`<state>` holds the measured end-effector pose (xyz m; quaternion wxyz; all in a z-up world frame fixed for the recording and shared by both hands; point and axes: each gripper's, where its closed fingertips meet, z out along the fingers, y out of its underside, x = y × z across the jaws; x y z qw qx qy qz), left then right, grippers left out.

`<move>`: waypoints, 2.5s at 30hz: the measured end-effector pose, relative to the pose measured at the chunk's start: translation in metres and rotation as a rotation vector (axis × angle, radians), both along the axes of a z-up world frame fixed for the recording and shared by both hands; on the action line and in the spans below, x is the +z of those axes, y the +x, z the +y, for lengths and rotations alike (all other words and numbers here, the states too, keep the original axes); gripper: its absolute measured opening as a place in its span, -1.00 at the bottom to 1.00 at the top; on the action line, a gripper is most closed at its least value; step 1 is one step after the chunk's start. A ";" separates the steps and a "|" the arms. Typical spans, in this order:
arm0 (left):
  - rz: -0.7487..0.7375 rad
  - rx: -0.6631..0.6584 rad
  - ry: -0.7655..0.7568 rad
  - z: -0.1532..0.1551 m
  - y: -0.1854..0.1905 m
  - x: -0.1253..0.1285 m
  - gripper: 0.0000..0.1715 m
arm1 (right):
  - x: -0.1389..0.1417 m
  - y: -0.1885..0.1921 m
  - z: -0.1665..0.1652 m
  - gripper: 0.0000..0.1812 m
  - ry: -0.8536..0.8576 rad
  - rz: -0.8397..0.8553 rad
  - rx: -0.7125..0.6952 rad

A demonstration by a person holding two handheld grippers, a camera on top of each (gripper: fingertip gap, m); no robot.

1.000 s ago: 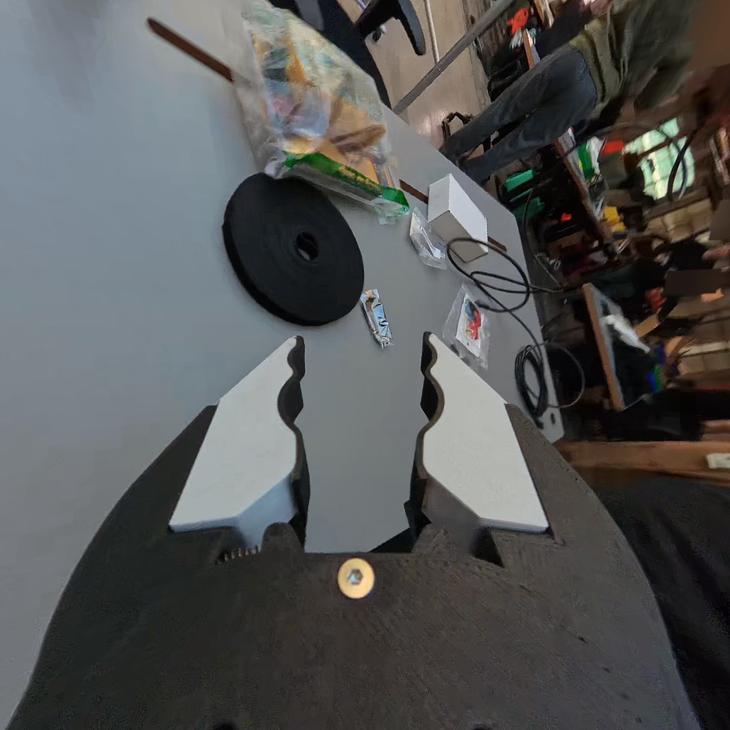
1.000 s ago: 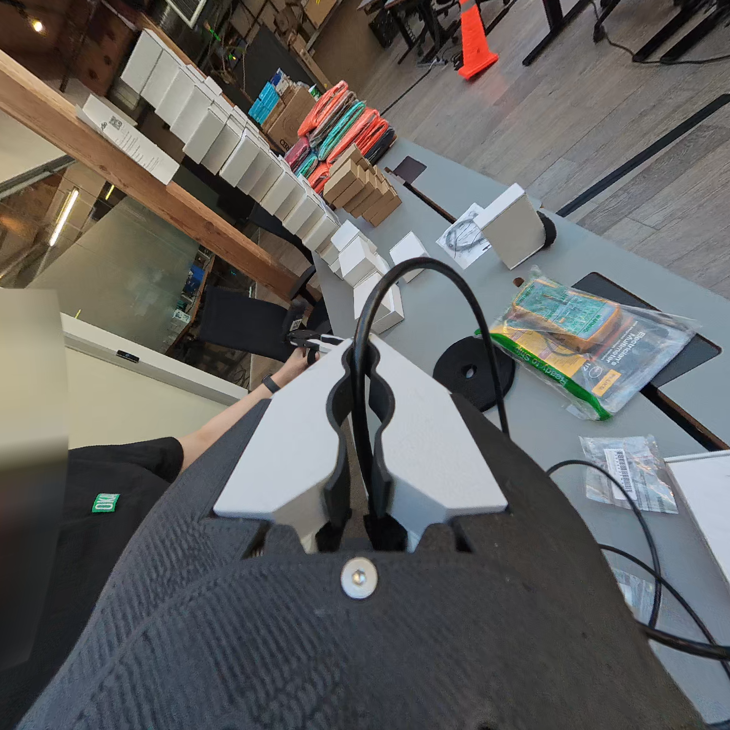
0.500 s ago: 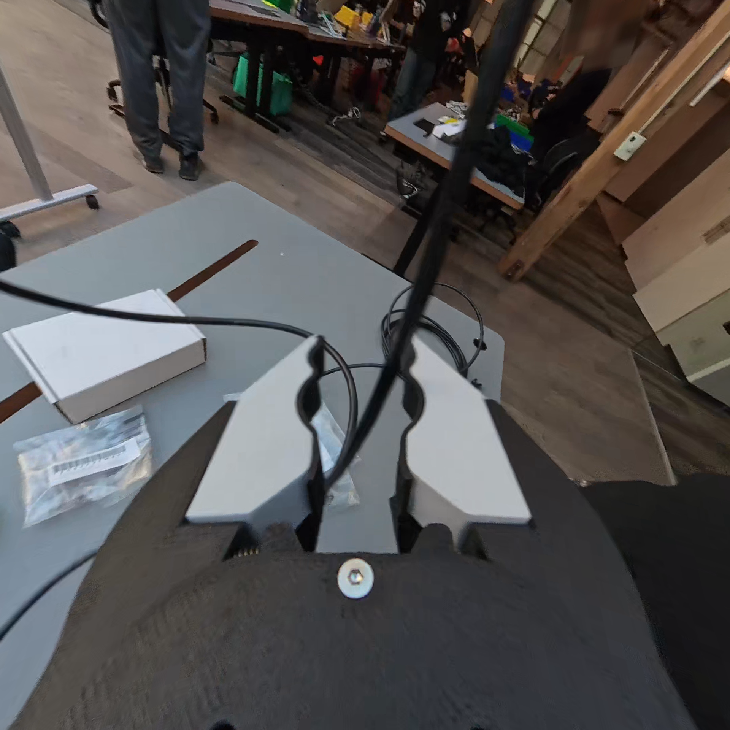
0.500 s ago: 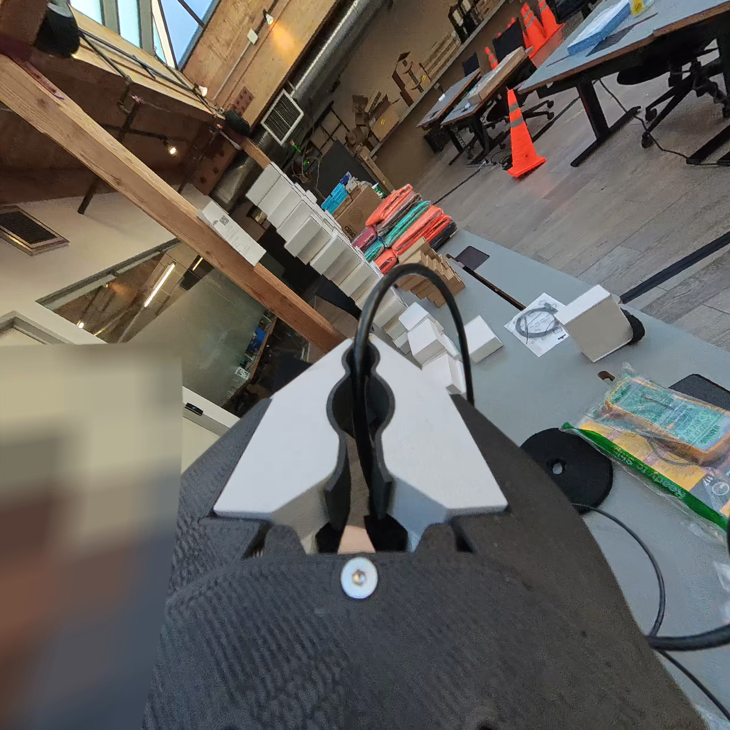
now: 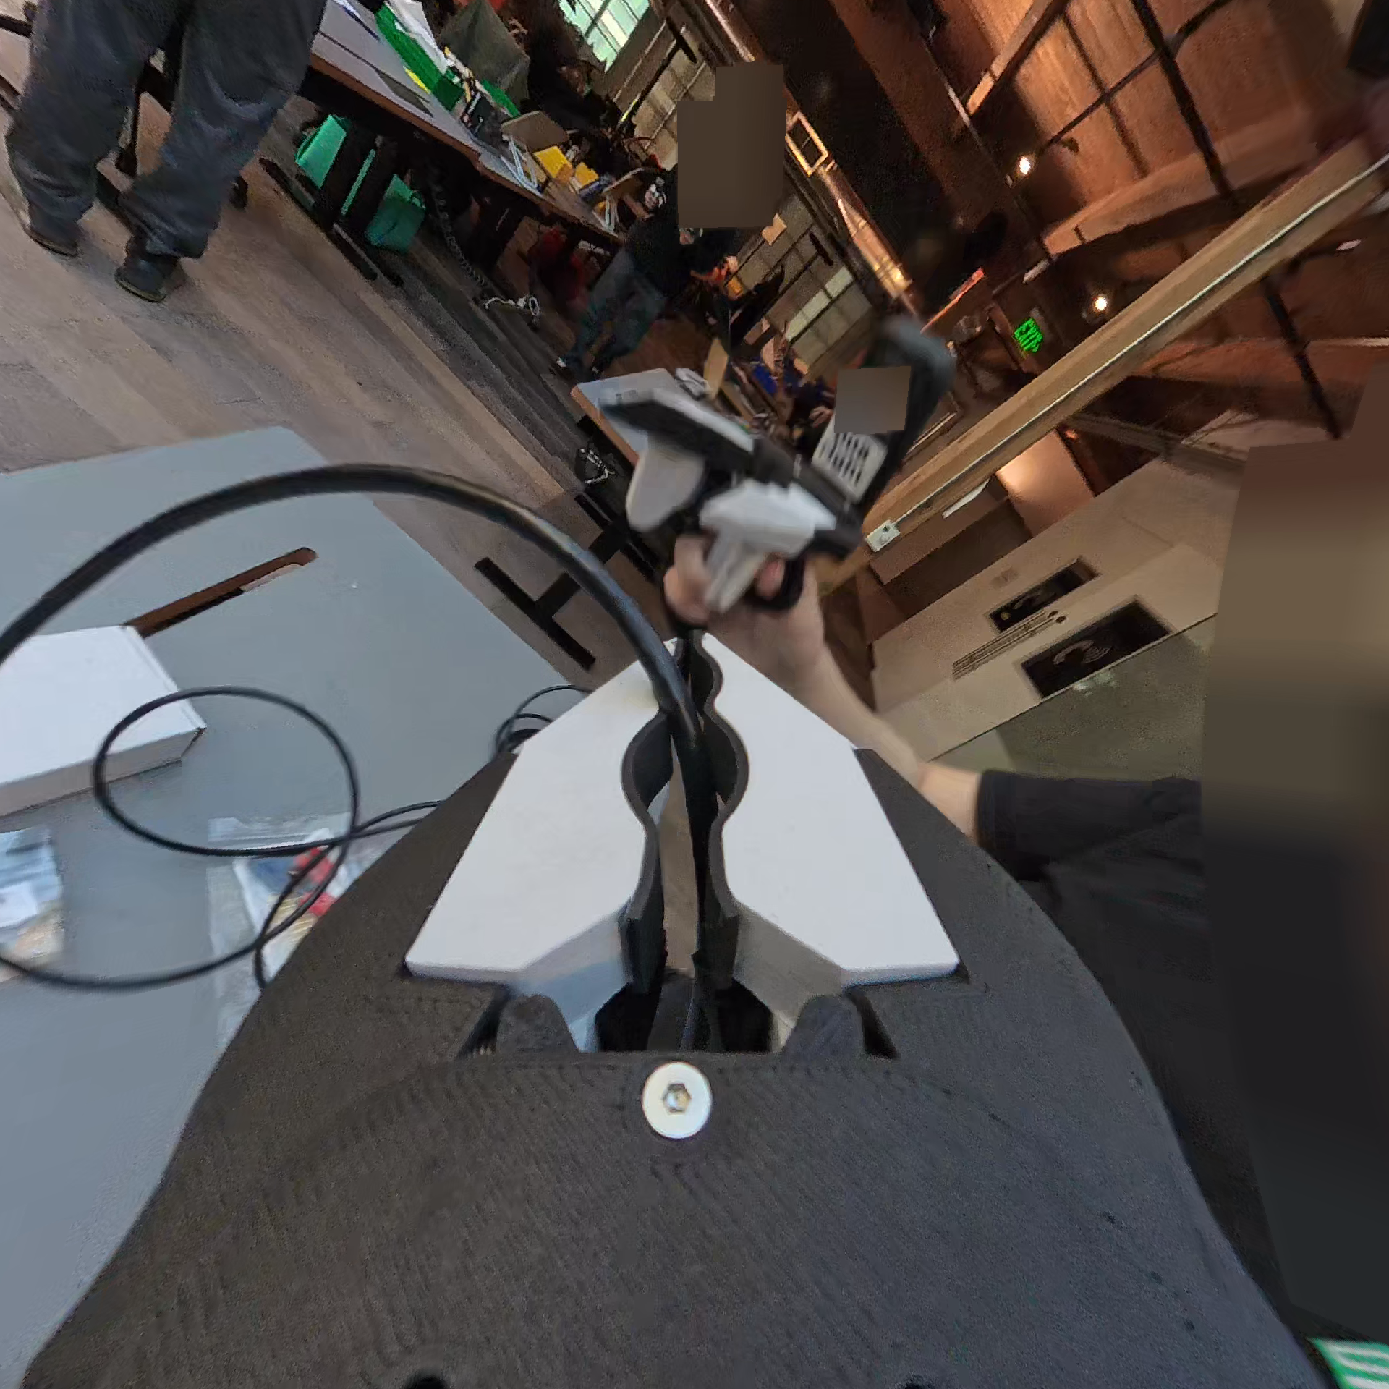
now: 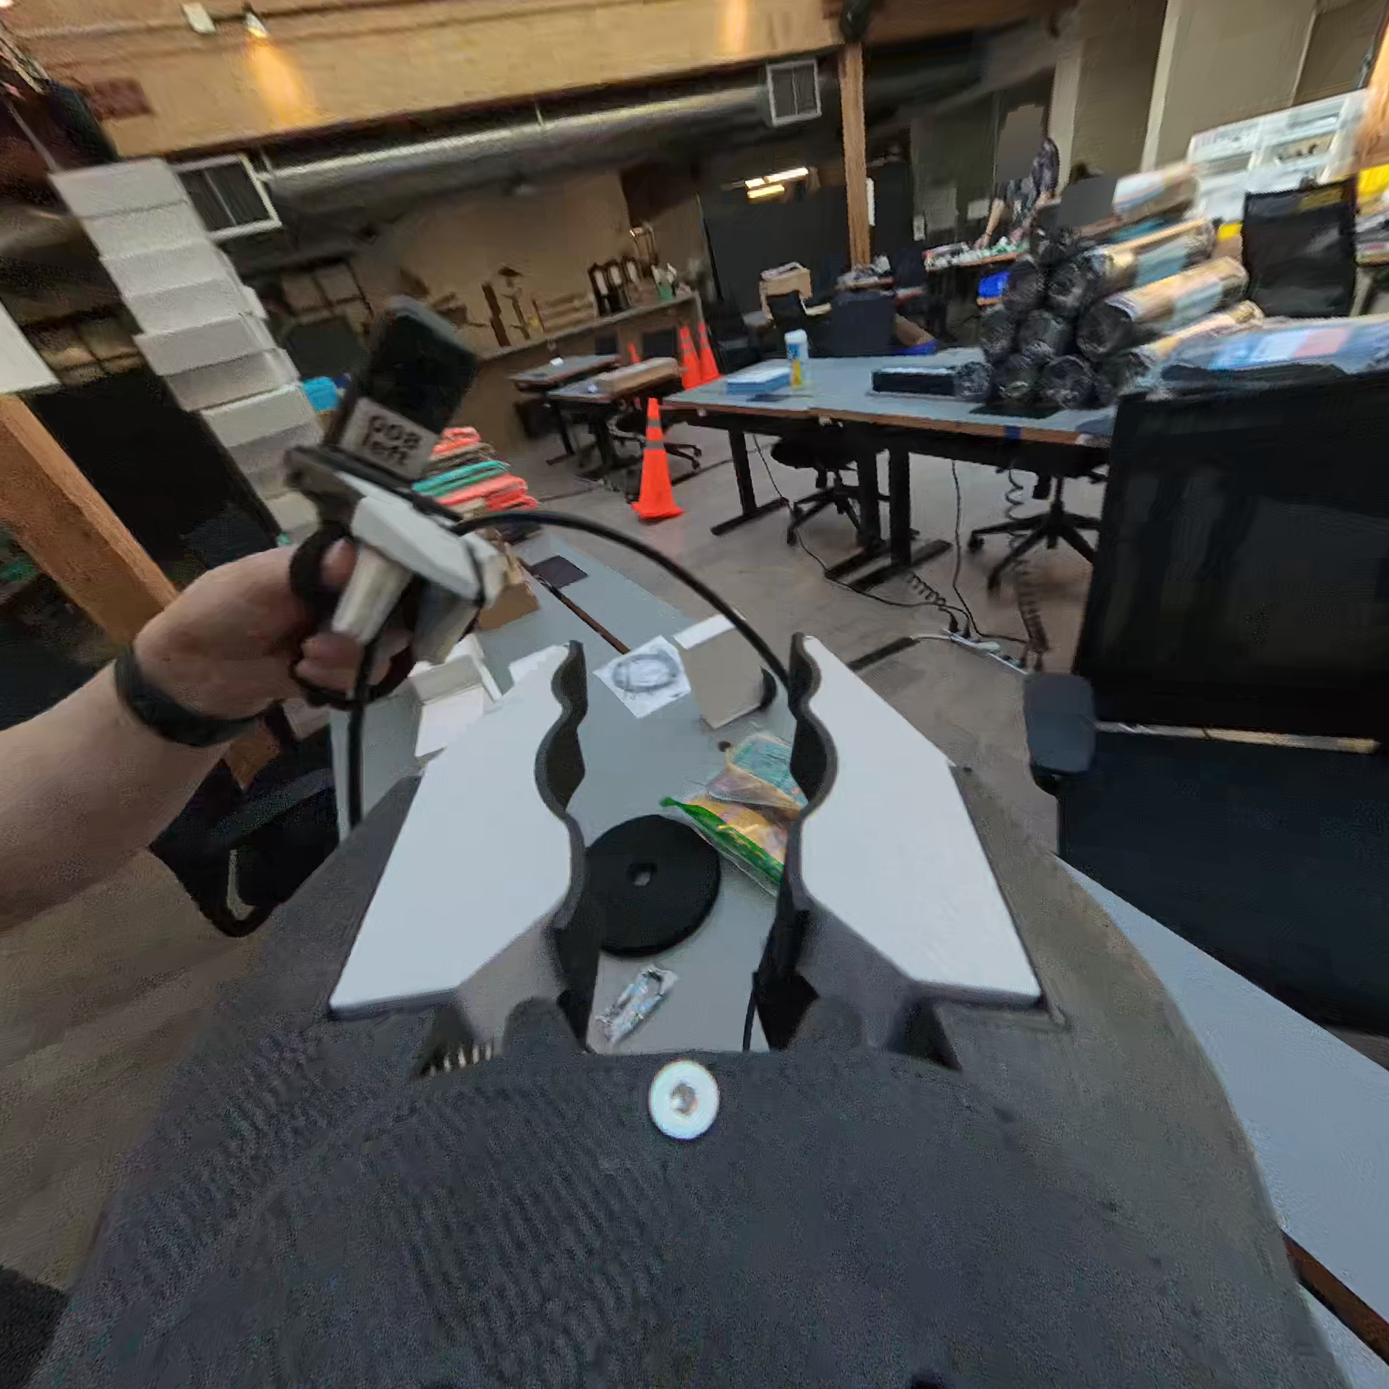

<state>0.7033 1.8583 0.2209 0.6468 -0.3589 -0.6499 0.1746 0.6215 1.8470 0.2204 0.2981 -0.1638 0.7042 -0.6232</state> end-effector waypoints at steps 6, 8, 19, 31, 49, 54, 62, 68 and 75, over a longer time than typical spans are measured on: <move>0.031 -0.035 0.167 -0.019 -0.005 0.083 -1.00 | -0.067 0.158 0.069 -0.21 0.171 -0.182 0.598; 0.038 -0.016 0.167 -0.031 -0.003 0.111 -1.00 | -0.093 0.184 0.081 -0.78 0.288 -0.084 0.775; 0.068 0.204 -0.026 -0.098 0.129 0.056 -0.33 | 0.091 0.143 -0.009 -1.00 0.272 0.375 0.575; 0.296 0.133 -0.056 0.018 0.103 -0.082 -0.41 | 0.173 0.196 -0.079 -1.00 0.156 1.079 0.271; -0.772 0.264 -0.314 0.087 0.101 -0.331 -0.96 | 0.133 0.105 -0.166 -1.00 0.201 1.355 -0.192; -0.511 0.348 -0.001 0.109 0.135 -0.338 -0.71 | 0.202 0.131 -0.157 -1.00 -0.043 1.142 -0.237; -0.220 0.642 -0.428 0.004 0.197 -0.146 -0.17 | 0.208 0.212 -0.092 -1.00 0.107 0.914 0.103; -0.069 0.691 -0.491 -0.066 0.212 -0.060 -0.06 | 0.181 0.244 -0.059 -1.00 0.103 0.908 0.241; 0.165 0.798 -0.765 -0.036 0.254 0.047 -0.15 | 0.133 0.236 -0.021 -1.00 0.004 1.000 0.268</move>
